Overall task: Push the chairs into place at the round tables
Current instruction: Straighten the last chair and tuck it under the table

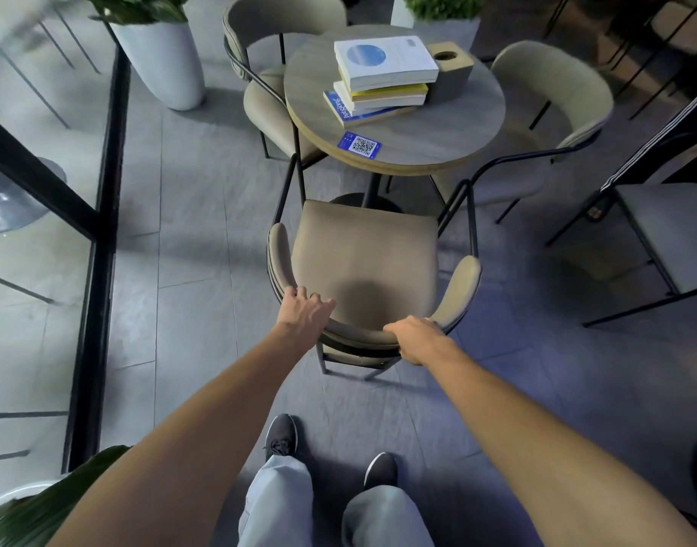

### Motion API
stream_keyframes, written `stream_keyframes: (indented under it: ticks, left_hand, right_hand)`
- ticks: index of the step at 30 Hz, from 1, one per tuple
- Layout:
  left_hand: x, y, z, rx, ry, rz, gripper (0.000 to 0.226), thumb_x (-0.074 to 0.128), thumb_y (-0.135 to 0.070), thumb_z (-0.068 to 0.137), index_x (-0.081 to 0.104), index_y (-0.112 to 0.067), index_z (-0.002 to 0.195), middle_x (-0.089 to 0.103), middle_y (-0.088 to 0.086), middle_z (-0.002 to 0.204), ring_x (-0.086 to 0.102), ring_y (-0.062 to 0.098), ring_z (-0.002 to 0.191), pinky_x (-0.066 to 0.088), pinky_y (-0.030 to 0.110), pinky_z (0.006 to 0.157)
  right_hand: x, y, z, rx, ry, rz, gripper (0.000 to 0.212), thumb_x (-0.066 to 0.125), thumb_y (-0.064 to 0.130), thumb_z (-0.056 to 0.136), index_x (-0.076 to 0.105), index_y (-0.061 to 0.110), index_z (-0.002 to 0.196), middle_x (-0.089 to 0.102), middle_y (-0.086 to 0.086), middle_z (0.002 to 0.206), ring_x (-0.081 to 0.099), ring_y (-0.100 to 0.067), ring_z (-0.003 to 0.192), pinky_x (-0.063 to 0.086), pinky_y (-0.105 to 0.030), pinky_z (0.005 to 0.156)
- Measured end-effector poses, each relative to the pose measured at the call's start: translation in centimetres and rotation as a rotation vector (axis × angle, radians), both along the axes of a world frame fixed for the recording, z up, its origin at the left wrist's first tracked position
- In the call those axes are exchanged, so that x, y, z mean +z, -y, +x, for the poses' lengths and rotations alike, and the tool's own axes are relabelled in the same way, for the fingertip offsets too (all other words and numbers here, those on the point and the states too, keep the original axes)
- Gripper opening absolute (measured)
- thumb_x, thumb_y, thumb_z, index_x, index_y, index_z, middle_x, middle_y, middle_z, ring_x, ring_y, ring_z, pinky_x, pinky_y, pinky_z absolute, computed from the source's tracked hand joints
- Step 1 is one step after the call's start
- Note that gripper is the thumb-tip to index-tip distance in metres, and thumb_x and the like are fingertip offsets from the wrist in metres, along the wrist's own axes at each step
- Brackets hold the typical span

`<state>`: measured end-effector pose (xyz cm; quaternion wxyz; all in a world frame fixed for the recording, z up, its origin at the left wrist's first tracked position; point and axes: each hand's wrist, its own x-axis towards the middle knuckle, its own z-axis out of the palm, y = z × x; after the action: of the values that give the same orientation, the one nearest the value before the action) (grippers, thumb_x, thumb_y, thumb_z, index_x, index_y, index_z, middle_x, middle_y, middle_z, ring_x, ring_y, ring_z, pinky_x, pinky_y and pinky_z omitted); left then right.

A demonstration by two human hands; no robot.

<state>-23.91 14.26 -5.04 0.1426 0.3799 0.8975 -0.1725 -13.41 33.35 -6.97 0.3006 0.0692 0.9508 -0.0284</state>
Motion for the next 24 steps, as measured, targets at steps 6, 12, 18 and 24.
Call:
stream_keyframes:
  ticks: [6, 12, 18, 24]
  left_hand:
    - [0.1, 0.0, -0.1, -0.002, 0.002, 0.001, 0.042, 0.055, -0.008, 0.089, 0.046, -0.022, 0.128, 0.060, 0.004, 0.119, 0.052, 0.029, 0.111, 0.037, 0.037, 0.091]
    - [0.1, -0.5, 0.2, 0.021, 0.012, -0.020, 0.044, 0.055, -0.006, 0.090, 0.047, -0.024, 0.130, 0.059, 0.005, 0.122, 0.052, 0.031, 0.113, 0.037, 0.040, 0.095]
    - [0.2, -0.5, -0.1, 0.017, 0.028, -0.048, 0.046, 0.055, -0.007, 0.090, 0.046, -0.023, 0.133, 0.057, 0.007, 0.126, 0.051, 0.033, 0.116, 0.037, 0.040, 0.097]
    - [0.2, -1.1, -0.3, 0.017, 0.044, -0.084, 0.045, 0.057, -0.011, 0.090, 0.046, -0.021, 0.132, 0.056, 0.005, 0.128, 0.048, 0.029, 0.117, 0.037, 0.038, 0.091]
  right_hand:
    - [0.3, 0.1, 0.2, 0.002, 0.007, 0.016, 0.033, 0.055, 0.004, 0.089, 0.060, 0.022, 0.116, 0.066, -0.007, 0.114, 0.062, -0.031, 0.109, 0.044, -0.035, 0.085]
    - [0.9, 0.2, -0.1, 0.016, 0.023, 0.035, 0.036, 0.055, 0.000, 0.087, 0.061, 0.020, 0.115, 0.066, -0.007, 0.114, 0.063, -0.031, 0.107, 0.038, -0.032, 0.075]
    - [1.3, 0.7, -1.0, 0.009, 0.130, 0.034, 0.039, 0.053, -0.003, 0.088, 0.061, 0.018, 0.119, 0.061, -0.009, 0.122, 0.061, -0.031, 0.113, 0.040, -0.033, 0.076]
    - [1.5, 0.9, -0.8, -0.011, 0.125, 0.037, 0.038, 0.055, 0.002, 0.090, 0.059, 0.019, 0.124, 0.060, -0.008, 0.124, 0.060, -0.030, 0.115, 0.045, -0.035, 0.081]
